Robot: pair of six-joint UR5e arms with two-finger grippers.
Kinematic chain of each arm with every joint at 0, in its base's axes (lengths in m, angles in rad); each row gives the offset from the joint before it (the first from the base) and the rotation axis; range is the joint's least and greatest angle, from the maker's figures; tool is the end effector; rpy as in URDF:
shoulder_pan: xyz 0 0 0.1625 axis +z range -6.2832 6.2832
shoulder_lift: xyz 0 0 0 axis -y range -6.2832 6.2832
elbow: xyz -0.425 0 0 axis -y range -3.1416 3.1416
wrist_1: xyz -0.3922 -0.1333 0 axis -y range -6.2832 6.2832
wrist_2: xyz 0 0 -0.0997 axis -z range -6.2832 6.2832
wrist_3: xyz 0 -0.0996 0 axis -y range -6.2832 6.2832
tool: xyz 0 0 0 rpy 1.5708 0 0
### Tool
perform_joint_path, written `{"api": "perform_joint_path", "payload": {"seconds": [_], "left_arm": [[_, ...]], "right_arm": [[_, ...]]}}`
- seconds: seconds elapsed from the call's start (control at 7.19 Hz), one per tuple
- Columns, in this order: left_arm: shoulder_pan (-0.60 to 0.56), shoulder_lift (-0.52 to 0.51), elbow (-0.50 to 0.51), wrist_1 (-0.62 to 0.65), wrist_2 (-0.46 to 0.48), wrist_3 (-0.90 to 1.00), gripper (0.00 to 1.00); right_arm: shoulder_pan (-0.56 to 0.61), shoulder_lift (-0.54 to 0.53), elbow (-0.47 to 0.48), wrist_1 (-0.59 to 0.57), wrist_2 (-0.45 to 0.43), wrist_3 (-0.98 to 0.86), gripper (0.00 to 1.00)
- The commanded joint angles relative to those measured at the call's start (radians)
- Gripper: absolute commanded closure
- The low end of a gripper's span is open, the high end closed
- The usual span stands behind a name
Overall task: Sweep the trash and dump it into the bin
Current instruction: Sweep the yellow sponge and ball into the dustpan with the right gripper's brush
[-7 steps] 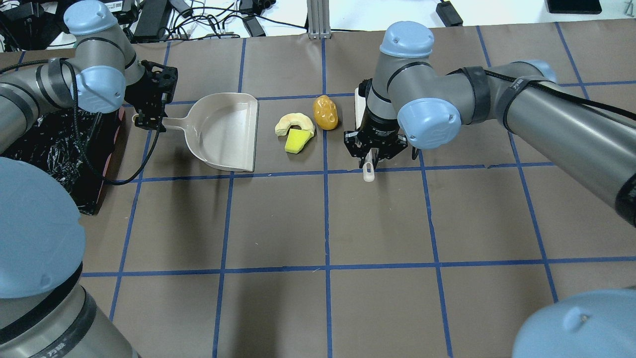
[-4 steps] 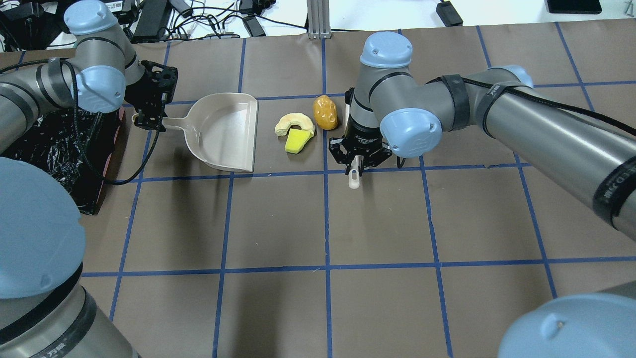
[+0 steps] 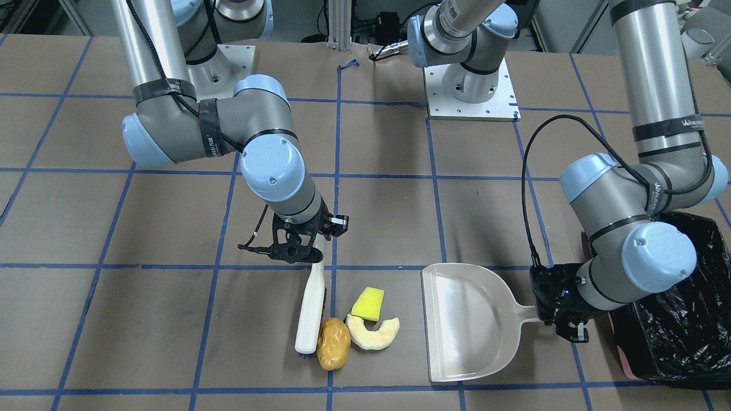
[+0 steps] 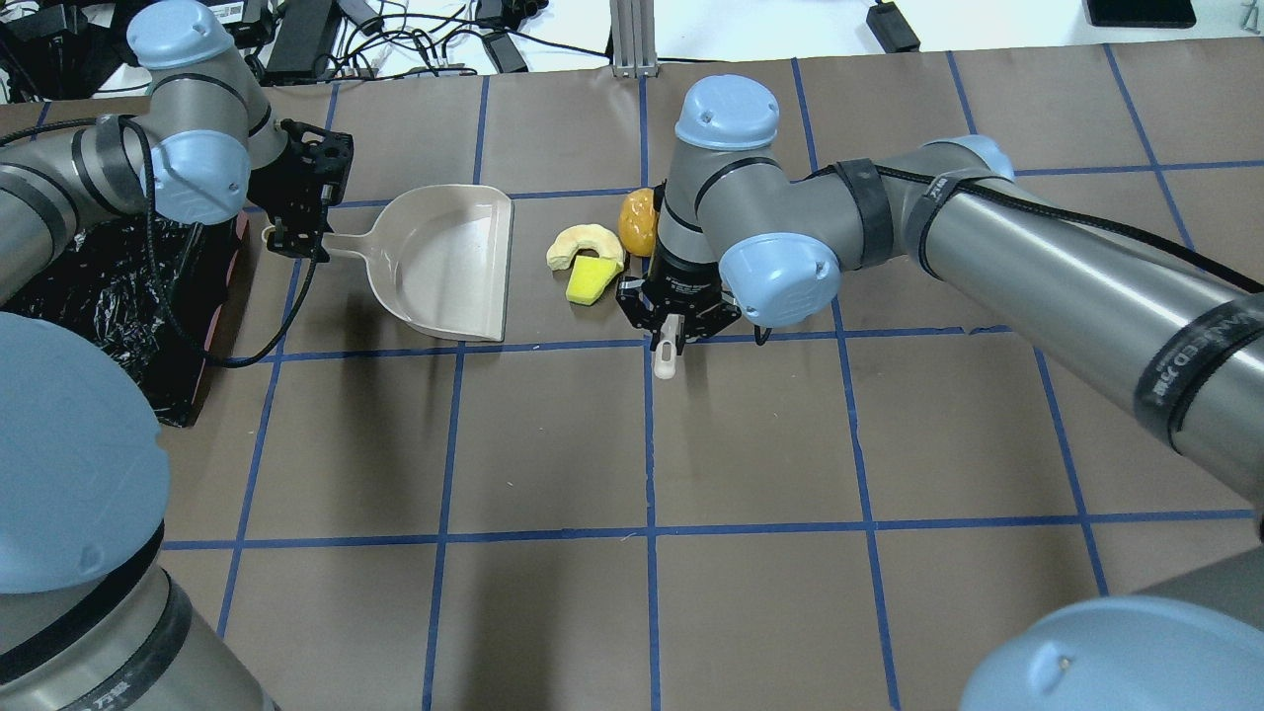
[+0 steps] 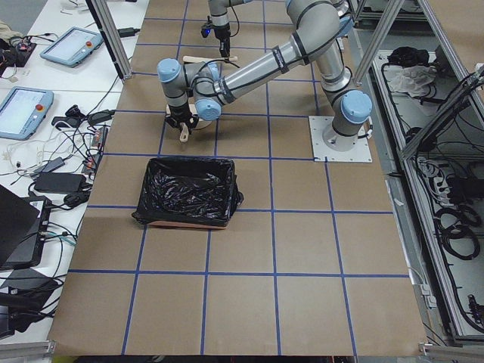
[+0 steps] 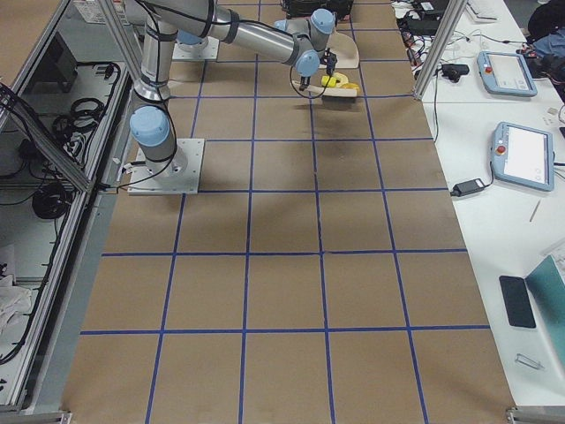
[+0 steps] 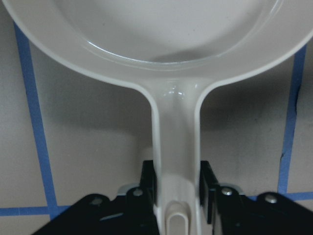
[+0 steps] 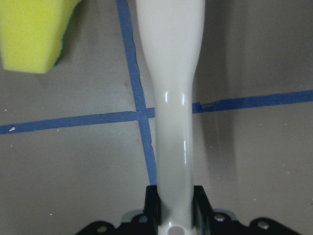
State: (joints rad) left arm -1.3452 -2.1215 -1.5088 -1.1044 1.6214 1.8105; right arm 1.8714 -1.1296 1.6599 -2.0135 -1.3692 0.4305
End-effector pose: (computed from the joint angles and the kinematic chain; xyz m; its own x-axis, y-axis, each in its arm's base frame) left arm 0.0240 -0.6780 0.2389 0.0139 0.9993 0.0337 0.9989 -0.0154 0.0438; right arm 0.3272 -0.5378 0.2425 -0.9782 0.1487 -0.1448 0.1247 0.9788 0.1627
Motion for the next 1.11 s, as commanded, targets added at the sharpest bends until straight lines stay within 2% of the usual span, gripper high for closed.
{"api": "perform_joint_path", "payload": {"seconds": [0.0, 0.42, 0.7, 0.97], "left_arm": [[0.001, 0.000, -0.001, 0.000, -0.003, 0.001, 1.00], [0.003, 0.000, -0.001, 0.000, -0.006, 0.001, 1.00], [0.005, 0.000, -0.001, 0.000, -0.008, 0.001, 1.00], [0.005, 0.000, -0.002, 0.000, -0.008, 0.003, 1.00]], "right_arm": [[0.060, 0.040, -0.044, -0.002, 0.001, 0.071, 1.00], [0.127, 0.080, -0.101, -0.019, 0.005, 0.134, 1.00], [0.172, 0.117, -0.106, -0.124, 0.030, 0.183, 1.00], [0.219, 0.148, -0.167, -0.139, 0.030, 0.247, 1.00]]}}
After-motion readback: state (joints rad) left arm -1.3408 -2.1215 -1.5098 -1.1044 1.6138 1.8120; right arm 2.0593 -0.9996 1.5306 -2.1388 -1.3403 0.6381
